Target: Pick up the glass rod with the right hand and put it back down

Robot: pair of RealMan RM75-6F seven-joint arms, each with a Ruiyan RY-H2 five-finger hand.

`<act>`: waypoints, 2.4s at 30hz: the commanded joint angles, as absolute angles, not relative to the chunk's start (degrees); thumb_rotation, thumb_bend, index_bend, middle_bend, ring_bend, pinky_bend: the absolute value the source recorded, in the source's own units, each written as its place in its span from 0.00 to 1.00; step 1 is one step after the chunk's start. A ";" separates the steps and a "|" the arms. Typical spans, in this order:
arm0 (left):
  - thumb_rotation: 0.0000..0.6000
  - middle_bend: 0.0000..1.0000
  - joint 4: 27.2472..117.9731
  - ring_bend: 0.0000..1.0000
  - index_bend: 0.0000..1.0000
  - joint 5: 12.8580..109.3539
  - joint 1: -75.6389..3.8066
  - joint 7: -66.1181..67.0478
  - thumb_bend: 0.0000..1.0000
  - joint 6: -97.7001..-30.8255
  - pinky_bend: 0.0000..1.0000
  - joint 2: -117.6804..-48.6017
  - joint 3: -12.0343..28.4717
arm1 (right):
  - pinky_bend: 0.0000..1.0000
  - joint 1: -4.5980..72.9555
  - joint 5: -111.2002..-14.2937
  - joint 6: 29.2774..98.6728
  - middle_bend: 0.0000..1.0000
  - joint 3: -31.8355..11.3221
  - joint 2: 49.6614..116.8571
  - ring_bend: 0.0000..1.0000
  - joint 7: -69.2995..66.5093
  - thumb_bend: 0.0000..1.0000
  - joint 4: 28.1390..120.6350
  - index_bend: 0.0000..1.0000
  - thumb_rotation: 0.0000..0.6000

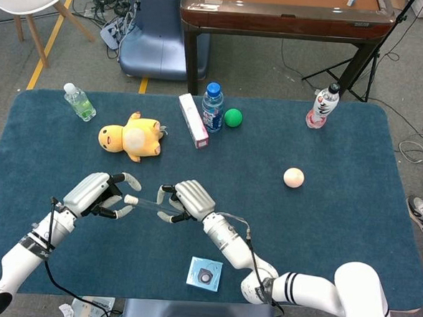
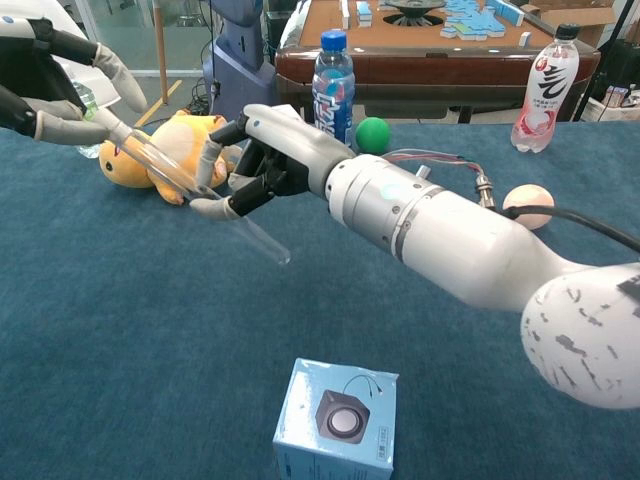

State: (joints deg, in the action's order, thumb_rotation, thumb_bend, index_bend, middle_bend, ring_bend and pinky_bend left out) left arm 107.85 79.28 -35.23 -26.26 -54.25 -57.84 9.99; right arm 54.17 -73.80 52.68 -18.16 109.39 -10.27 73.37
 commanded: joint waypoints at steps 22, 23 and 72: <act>1.00 0.94 101.47 0.98 0.27 78.45 -30.59 -17.50 0.29 -58.85 0.97 -56.66 6.40 | 1.00 51.66 -64.25 46.01 1.00 -13.73 92.28 1.00 9.27 0.53 80.40 0.71 1.00; 1.00 0.93 101.03 0.97 0.27 78.33 -30.15 -16.47 0.29 -59.59 0.97 -56.95 6.26 | 1.00 51.55 -63.86 45.92 1.00 -13.50 91.82 1.00 9.81 0.53 80.46 0.71 1.00; 1.00 0.87 95.95 0.89 0.24 77.66 -23.10 -3.83 0.29 -67.35 0.90 -62.89 4.82 | 1.00 50.06 -62.57 43.55 1.00 -10.84 100.17 1.00 13.37 0.52 66.91 0.36 1.00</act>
